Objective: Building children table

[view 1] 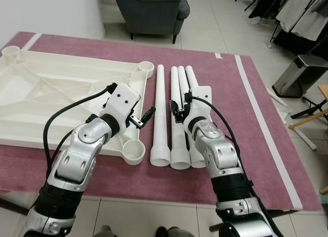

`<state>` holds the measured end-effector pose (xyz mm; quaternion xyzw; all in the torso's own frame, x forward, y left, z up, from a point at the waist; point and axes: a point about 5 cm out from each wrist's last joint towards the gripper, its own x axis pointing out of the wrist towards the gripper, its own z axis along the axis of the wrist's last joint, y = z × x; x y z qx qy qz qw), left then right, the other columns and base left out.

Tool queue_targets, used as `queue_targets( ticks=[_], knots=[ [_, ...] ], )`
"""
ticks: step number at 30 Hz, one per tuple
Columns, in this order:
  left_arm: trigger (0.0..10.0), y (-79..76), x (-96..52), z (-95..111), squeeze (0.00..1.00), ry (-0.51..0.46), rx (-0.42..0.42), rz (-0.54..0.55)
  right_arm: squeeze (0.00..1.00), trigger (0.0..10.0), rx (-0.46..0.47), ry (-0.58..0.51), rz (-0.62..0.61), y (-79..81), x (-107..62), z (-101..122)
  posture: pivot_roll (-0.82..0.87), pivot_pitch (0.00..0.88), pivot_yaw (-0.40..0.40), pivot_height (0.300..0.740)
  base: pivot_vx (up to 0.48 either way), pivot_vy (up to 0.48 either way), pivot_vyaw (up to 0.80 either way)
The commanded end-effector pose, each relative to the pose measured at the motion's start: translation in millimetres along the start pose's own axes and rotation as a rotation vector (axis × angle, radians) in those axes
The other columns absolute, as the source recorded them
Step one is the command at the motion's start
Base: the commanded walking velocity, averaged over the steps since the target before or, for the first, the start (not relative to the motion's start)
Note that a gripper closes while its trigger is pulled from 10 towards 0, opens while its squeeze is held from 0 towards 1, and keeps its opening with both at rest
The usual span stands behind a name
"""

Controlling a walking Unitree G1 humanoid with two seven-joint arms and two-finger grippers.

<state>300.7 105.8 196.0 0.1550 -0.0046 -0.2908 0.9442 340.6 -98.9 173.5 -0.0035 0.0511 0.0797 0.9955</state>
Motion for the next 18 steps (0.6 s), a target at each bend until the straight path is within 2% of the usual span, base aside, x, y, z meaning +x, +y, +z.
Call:
queue_targets(
  ticks=[1, 2, 3, 4, 5, 6, 7, 10, 11, 13, 15, 18],
  knots=[
    [10.0, 11.6, -3.9, 0.4, 0.0, 0.012, -0.01, 0.188, 0.0, 10.0, 0.009, 0.062, 0.014, 15.9, 8.6, -0.1, 0.09, 0.092, -0.049, 0.74, 0.0, 0.0, 0.0],
    [10.0, 11.6, -3.9, 0.4, 0.0, 0.012, -0.01, 0.188, 0.0, 10.0, 0.009, 0.062, 0.014, 15.9, 8.6, -0.1, 0.09, 0.092, -0.049, 0.74, 0.0, 0.0, 0.0],
    [10.0, 13.1, -8.6, 3.6, 0.0, 0.002, -0.004, 0.18, 0.0, 10.0, 0.0, 0.1, 0.002, 27.5, 16.5, 0.7, 0.11, 0.1, -0.07, 0.74, 0.0, 0.0, 0.0],
    [10.0, 13.1, -8.6, 3.6, 0.0, 0.002, -0.004, 0.18, 0.0, 10.0, 0.0, 0.1, 0.002, 27.5, 16.5, 0.7, 0.11, 0.1, -0.07, 0.74, 0.0, 0.0, 0.0],
    [10.0, 14.1, -14.2, 5.5, 0.0, -0.004, 0.0, 0.181, 0.0, 10.0, 0.005, 0.128, 0.016, 41.0, 23.0, 3.0, 0.12, 0.104, -0.083, 0.74, 0.0, 0.0, 0.0],
    [10.0, 14.1, -14.2, 5.5, 0.0, -0.004, 0.0, 0.181, 0.0, 10.0, 0.005, 0.128, 0.016, 41.0, 23.0, 3.0, 0.12, 0.104, -0.083, 0.74, 0.0, 0.0, 0.0],
    [10.0, 14.5, -18.4, 6.2, 0.0, -0.006, 0.002, 0.185, 0.0, 10.0, 0.002, 0.14, 0.038, 51.7, 26.8, 5.9, 0.12, 0.105, -0.085, 0.74, 0.0, 0.0, 0.0],
    [10.0, 13.8, -21.0, 5.5, 0.0, -0.004, 0.001, 0.192, 0.0, 10.0, -0.003, 0.132, 0.072, 60.1, 28.6, 9.6, 0.13, 0.107, -0.094, 0.74, 0.0, 0.0, 0.0],
    [10.0, 12.1, -22.3, 4.9, 0.0, 0.002, -0.002, 0.196, 0.0, 10.0, -0.012, 0.127, 0.111, 68.7, 30.0, 12.6, 0.13, 0.11, -0.103, 0.74, 0.0, 0.0, 0.0],
    [10.0, 12.1, -22.3, 4.9, 0.0, 0.002, -0.002, 0.196, 0.0, 10.0, -0.012, 0.127, 0.111, 68.7, 30.0, 12.6, 0.13, 0.11, -0.103, 0.74, 0.0, 0.0, 0.0],
    [10.0, 8.8, -24.3, 3.6, 0.0, 0.018, -0.008, 0.206, 0.0, 10.0, -0.028, 0.169, 0.102, 77.0, 32.5, 5.9, 0.15, 0.122, -0.119, 0.74, 0.0, 0.0, 0.0],
    [10.0, 8.2, -25.2, 3.0, 0.0, 0.025, -0.01, 0.21, 0.0, 10.0, -0.025, 0.197, 0.083, 77.3, 33.0, 0.5, 0.15, 0.125, -0.12, 0.74, 0.0, 0.0, 0.0]
  ],
)
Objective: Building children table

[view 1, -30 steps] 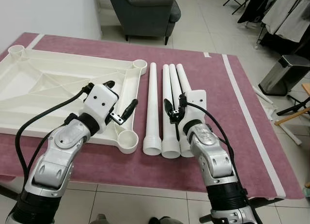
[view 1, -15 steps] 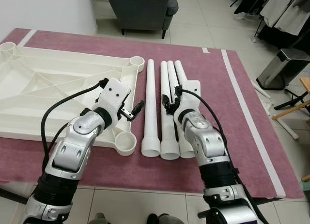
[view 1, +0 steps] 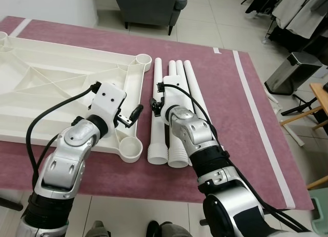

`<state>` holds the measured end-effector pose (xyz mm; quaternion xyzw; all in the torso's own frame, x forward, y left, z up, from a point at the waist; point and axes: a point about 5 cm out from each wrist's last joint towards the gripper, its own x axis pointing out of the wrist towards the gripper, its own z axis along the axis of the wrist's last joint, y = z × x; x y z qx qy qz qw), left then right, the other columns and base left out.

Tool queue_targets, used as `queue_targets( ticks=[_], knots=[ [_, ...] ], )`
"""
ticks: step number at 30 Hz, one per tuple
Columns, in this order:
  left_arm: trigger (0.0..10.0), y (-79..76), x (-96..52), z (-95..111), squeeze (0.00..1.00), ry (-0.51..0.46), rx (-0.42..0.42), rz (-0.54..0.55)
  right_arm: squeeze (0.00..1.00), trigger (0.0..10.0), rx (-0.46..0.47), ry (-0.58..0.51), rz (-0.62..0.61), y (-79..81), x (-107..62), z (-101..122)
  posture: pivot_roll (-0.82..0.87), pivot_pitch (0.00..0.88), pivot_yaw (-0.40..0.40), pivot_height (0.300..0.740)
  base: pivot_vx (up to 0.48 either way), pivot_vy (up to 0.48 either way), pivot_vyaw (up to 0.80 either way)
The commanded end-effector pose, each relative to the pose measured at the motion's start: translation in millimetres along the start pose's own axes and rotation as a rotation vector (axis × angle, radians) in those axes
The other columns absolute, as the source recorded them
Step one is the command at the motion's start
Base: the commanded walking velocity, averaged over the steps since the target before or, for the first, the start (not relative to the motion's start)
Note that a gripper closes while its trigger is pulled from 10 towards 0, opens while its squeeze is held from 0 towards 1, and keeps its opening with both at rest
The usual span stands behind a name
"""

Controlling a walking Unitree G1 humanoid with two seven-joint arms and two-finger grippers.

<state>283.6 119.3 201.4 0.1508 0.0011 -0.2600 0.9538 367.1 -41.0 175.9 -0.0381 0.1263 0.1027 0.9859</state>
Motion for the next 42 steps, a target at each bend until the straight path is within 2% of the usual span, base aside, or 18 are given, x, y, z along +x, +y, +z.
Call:
queue_targets(
  ticks=[1, 4, 6, 7, 8, 13, 14, 17, 20, 24, 26, 27, 31, 39, 40, 41, 42],
  knots=[
    [10.0, 5.6, -2.8, 0.1, 0.0, 0.006, 0.002, 0.149, 0.0, 10.0, 0.032, 0.039, 0.042, 24.6, -0.1, -4.1, 0.15, 0.125, -0.12, 0.74, 0.0, 0.0, 0.0],
    [10.0, 5.4, -3.7, -0.5, 0.0, 0.013, 0.0, 0.152, 0.0, 10.0, 0.042, 0.07, 0.035, 25.0, 0.3, -9.6, 0.15, 0.13, -0.119, 0.74, 0.0, 0.0, 0.0],
    [10.0, 4.7, -5.6, -1.5, 0.0, 0.024, -0.003, 0.152, 0.0, 10.0, 0.064, 0.146, 0.042, 28.4, 1.3, -21.7, 0.15, 0.136, -0.122, 0.74, 0.0, 0.0, 0.0],
    [10.0, 4.7, -5.6, -1.5, 0.0, 0.024, -0.003, 0.152, 0.0, 10.0, 0.064, 0.146, 0.042, 28.4, 1.3, -21.7, 0.15, 0.136, -0.122, 0.74, 0.0, 0.0, 0.0],
    [10.0, 4.2, -6.3, -1.6, 0.0, 0.028, -0.004, 0.151, 0.0, 10.0, 0.096, 0.203, 0.059, 31.9, 1.9, -28.6, 0.15, 0.138, -0.122, 0.74, 0.0, 0.0, 0.0],
    [10.0, 3.7, -6.7, -1.6, 0.0, 0.03, -0.006, 0.15, 0.0, 10.0, 0.126, 0.245, 0.063, 33.7, 2.2, -33.4, 0.15, 0.137, -0.124, 0.74, 0.0, 0.0, 0.0],
    [10.0, 2.9, -7.3, -1.6, 0.0, 0.032, -0.007, 0.148, 0.0, 10.0, 0.175, 0.291, 0.052, 33.7, 3.1, -35.3, 0.14, 0.139, -0.13, 0.74, 0.0, 0.0, 0.0],
    [10.0, 2.0, -7.5, -1.6, 0.0, 0.033, -0.009, 0.147, 0.0, 10.0, 0.221, 0.319, 0.048, 32.7, 4.9, -31.4, 0.13, 0.14, -0.136, 0.74, 0.0, 0.0, 0.0],
    [10.0, 0.3, -7.8, -0.9, 0.0, 0.035, -0.012, 0.146, 0.0, 10.0, 0.252, 0.321, 0.048, 29.2, 10.0, -15.4, 0.13, 0.144, -0.141, 0.74, 0.0, 0.0, 0.0],
    [10.0, -0.7, -8.6, -0.8, 0.0, 0.039, -0.014, 0.147, 0.0, 10.0, 0.231, 0.319, 0.073, 24.9, 14.1, -4.0, 0.12, 0.152, -0.146, 0.74, 0.0, 0.0, 0.0],
    [10.0, -1.5, -9.3, -1.0, 0.0, 0.042, -0.015, 0.146, 0.0, 10.0, 0.218, 0.341, 0.094, 24.8, 15.3, -6.1, 0.12, 0.156, -0.152, 0.74, 0.0, 0.0, 0.0],
    [10.0, -2.6, -10.4, -1.4, 0.0, 0.047, -0.017, 0.147, 0.0, 10.0, 0.214, 0.381, 0.119, 26.1, 15.7, -13.4, 0.12, 0.158, -0.154, 0.74, 0.0, 0.0, 0.0],
    [10.0, -3.6, -12.0, -1.9, 0.0, 0.051, -0.024, 0.153, 0.0, 10.0, 0.227, 0.427, 0.112, 29.6, 13.9, -27.5, 0.13, 0.162, -0.158, 0.74, 0.0, 0.0, 0.0],
    [10.0, -4.3, -14.8, -3.1, 0.0, 0.06, -0.029, 0.159, 0.0, 10.0, 0.245, 0.488, 0.087, 33.5, 12.5, -43.1, 0.13, 0.17, -0.161, 0.74, 0.0, 0.0, 0.0],
    [10.0, -3.9, -15.0, -3.0, 0.0, 0.062, -0.029, 0.161, 0.0, 3.5, 0.245, 0.485, 0.082, 33.5, 13.4, -42.9, 0.13, 0.171, -0.159, 0.74, 0.0, 0.0, 0.0],
    [10.0, -3.9, -15.0, -3.0, 0.0, 0.062, -0.029, 0.161, 0.0, 3.5, 0.245, 0.485, 0.082, 33.5, 13.4, -42.9, 0.13, 0.171, -0.159, 0.74, 0.0, 0.0, 0.0],
    [10.0, -3.5, -14.8, -2.8, 0.0, 0.062, -0.029, 0.163, 0.0, 0.0, 0.252, 0.468, 0.083, 33.5, 14.8, -38.7, 0.13, 0.169, -0.157, 0.74, 0.0, 0.0, 0.0]
  ],
)
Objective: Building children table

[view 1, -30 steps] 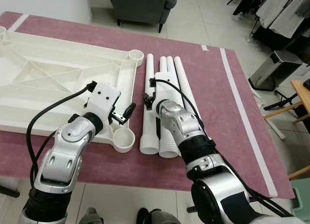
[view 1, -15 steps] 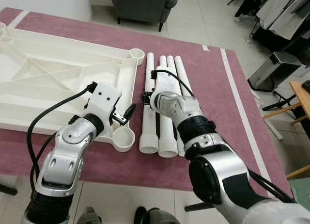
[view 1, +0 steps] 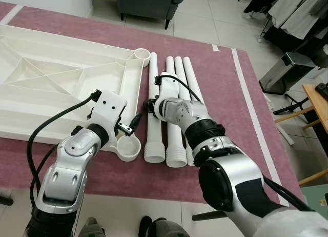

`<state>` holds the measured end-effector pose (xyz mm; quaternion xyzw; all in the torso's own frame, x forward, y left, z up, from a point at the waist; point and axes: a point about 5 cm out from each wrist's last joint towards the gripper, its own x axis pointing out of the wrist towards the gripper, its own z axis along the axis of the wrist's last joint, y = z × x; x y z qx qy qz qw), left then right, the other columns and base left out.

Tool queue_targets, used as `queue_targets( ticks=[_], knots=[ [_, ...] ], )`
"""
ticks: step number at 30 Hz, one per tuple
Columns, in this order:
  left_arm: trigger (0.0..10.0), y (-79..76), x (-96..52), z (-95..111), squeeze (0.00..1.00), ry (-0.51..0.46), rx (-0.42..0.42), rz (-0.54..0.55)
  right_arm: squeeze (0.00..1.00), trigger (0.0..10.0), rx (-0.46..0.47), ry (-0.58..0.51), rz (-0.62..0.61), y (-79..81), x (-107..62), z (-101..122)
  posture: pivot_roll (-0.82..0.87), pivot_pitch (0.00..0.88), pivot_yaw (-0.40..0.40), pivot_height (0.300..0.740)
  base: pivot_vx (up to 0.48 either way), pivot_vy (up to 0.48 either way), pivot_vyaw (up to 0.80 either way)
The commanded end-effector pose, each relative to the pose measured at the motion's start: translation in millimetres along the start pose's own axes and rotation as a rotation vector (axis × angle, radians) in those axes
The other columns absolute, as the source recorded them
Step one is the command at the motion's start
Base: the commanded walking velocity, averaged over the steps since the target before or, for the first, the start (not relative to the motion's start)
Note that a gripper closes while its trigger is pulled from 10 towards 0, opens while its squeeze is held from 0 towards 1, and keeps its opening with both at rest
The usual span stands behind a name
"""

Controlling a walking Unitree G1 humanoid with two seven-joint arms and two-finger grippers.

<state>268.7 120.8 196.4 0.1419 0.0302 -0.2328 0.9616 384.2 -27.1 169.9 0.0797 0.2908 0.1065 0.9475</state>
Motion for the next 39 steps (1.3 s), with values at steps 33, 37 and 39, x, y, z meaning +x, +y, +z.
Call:
queue_targets(
  ticks=[33, 37, 39],
  knots=[
    [10.0, 31.3, -3.7, 48.9, 0.0, -0.29, -0.263, 0.151, 0.0, 10.0, -0.12, -0.93, 0.486, 27.8, -114.6, 75.6, 0.14, 0.125, -0.118, 0.74, 0.0, 0.0, 0.0],
    [10.0, 46.5, -6.3, 59.7, 0.0, -0.344, -0.279, 0.197, 0.0, 10.0, -0.227, -1.005, 0.499, 21.2, -121.4, 62.6, 0.15, 0.113, -0.103, 0.74, 0.0, 0.0, 0.0],
    [10.0, 53.5, -9.2, 66.3, 1.0, -0.375, -0.285, 0.185, 0.0, 10.0, -0.284, -1.033, 0.492, 17.0, -123.1, 55.6, 0.15, 0.109, -0.098, 0.74, 0.0, 0.0, 0.0]
  ],
)
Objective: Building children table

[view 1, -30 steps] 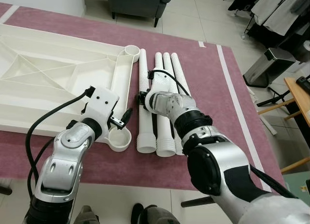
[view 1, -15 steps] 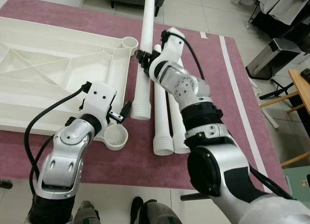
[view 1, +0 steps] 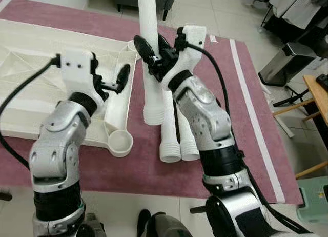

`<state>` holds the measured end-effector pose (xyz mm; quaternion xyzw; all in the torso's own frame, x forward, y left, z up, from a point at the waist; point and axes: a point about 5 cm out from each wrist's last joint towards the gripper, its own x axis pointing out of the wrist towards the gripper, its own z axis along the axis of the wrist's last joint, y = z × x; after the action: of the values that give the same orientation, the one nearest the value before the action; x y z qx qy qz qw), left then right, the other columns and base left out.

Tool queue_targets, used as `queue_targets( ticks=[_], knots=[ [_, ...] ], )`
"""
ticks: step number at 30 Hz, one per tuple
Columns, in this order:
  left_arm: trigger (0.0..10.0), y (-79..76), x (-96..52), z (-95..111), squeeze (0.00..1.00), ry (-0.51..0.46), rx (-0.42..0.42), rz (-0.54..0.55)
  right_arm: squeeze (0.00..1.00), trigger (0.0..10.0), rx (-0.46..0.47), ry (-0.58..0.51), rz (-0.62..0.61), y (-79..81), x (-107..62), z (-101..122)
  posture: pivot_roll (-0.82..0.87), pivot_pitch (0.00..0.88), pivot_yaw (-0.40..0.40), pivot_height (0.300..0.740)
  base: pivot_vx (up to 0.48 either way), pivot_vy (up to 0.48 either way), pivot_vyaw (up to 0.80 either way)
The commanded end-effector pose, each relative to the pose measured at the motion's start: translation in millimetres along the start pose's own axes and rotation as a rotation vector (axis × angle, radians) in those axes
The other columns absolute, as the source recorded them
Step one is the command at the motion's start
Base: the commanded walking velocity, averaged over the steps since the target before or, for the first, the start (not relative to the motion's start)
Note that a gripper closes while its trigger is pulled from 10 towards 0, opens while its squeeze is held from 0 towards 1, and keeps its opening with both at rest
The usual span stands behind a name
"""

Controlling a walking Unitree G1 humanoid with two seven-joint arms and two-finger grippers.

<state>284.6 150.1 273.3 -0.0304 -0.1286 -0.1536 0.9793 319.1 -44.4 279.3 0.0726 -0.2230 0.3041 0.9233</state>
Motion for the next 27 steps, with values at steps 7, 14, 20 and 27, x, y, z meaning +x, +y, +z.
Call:
queue_targets(
  ticks=[7, 14, 20, 27],
  knots=[
    [10.0, 6.9, 0.9, 30.1, 1.0, -0.107, -0.09, -0.167, 0.0, 10.0, -0.204, -0.075, 0.057, 0.7, -17.6, 5.3, 0.16, 0.076, -0.073, 0.74, 0.0, 0.0, 0.0],
    [10.0, 1.9, -4.5, 63.1, 0.0, -0.227, -0.159, -0.44, 0.0, 10.0, -0.254, -0.078, 0.124, 3.5, -23.2, 3.1, 0.16, 0.059, -0.077, 0.74, 0.0, 0.0, 0.0],
    [10.0, -13.4, -2.8, 74.4, 0.0, -0.247, -0.166, -0.606, 0.0, 10.0, -0.252, -0.1, 0.172, 16.5, -21.6, -0.1, 0.17, 0.052, -0.077, 0.74, 0.0, 0.0, 0.0],
    [10.0, -36.0, 2.2, 72.6, 0.0, -0.218, -0.15, -0.744, 0.0, 10.0, -0.234, -0.095, 0.202, 29.6, -21.9, -10.6, 0.17, 0.047, -0.076, 0.74, 0.0, 0.0, 0.0]
  ],
)
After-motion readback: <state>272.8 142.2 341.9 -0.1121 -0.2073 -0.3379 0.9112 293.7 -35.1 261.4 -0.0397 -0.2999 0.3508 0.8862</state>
